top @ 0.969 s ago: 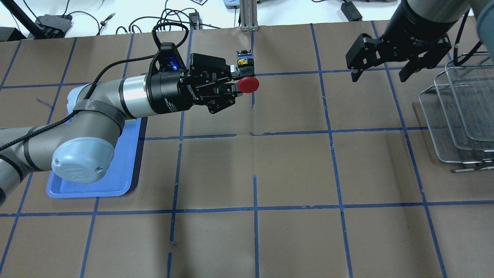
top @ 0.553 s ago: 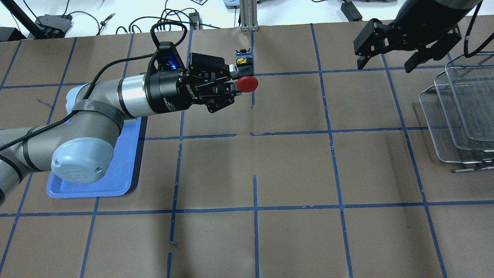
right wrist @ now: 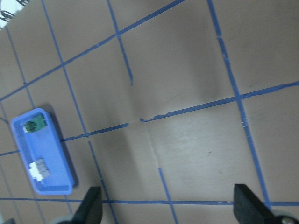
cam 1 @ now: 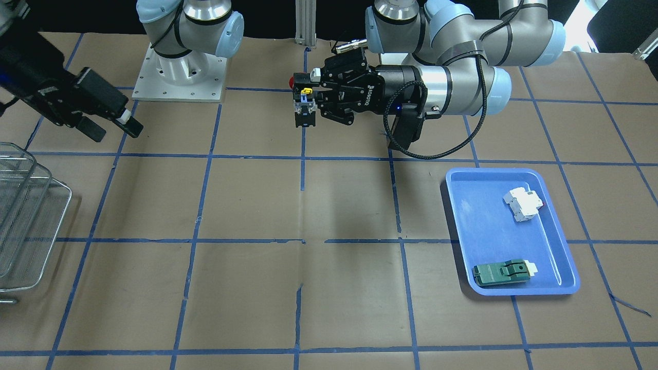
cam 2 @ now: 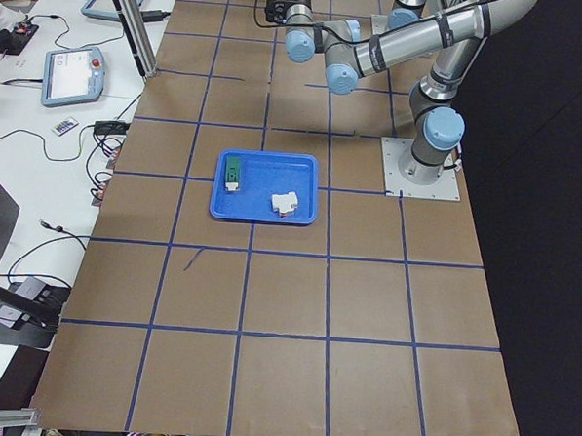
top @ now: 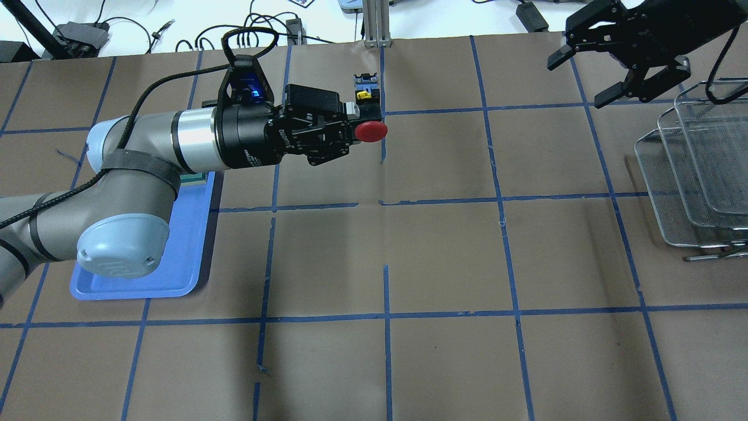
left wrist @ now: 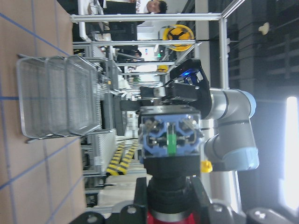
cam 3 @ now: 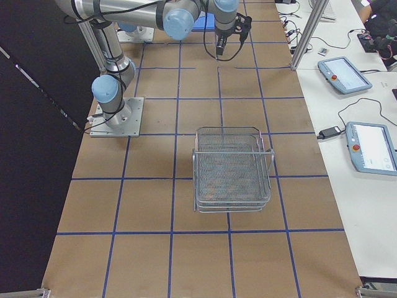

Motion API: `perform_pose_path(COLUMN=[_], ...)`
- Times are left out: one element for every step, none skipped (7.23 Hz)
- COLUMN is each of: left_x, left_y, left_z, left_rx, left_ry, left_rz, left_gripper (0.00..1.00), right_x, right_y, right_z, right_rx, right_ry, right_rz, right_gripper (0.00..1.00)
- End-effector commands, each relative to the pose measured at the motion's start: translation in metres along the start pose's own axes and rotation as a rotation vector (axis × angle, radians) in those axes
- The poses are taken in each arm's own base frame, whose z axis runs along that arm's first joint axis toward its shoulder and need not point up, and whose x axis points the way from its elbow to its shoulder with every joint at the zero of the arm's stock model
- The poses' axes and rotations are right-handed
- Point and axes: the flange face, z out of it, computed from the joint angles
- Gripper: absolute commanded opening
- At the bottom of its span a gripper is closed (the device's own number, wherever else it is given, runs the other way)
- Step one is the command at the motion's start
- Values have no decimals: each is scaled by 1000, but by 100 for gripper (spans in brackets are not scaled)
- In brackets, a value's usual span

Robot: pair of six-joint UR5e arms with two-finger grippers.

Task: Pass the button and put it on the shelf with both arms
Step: 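Hold the button with the left gripper while the right arm rises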

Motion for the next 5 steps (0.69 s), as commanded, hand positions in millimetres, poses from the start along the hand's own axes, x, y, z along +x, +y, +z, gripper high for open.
perform_pose_path(left_x=[-24,-33,-31,-26,-13], left_y=[-1,-3,3,15,31], left_z=[-8,-11,0,24,44], left_rx=[-6,-12,-43,-77,-112], left_ry=[-370,-565,-684,-829,-893], left_rz=[179,237,323,456,561], left_gripper=[0,0,0,0,0], right_x=[5,-10,-29,-48,-56], right_y=[-12,-7,4,16,22], right_z=[11,23,35,46,42], right_rx=[-52,-74,-97,-121,-115], right_ry=[-220,-249,-247,-243,-248], right_rz=[40,0,-71,-104,-109], right_gripper=[100,100,100,100,100])
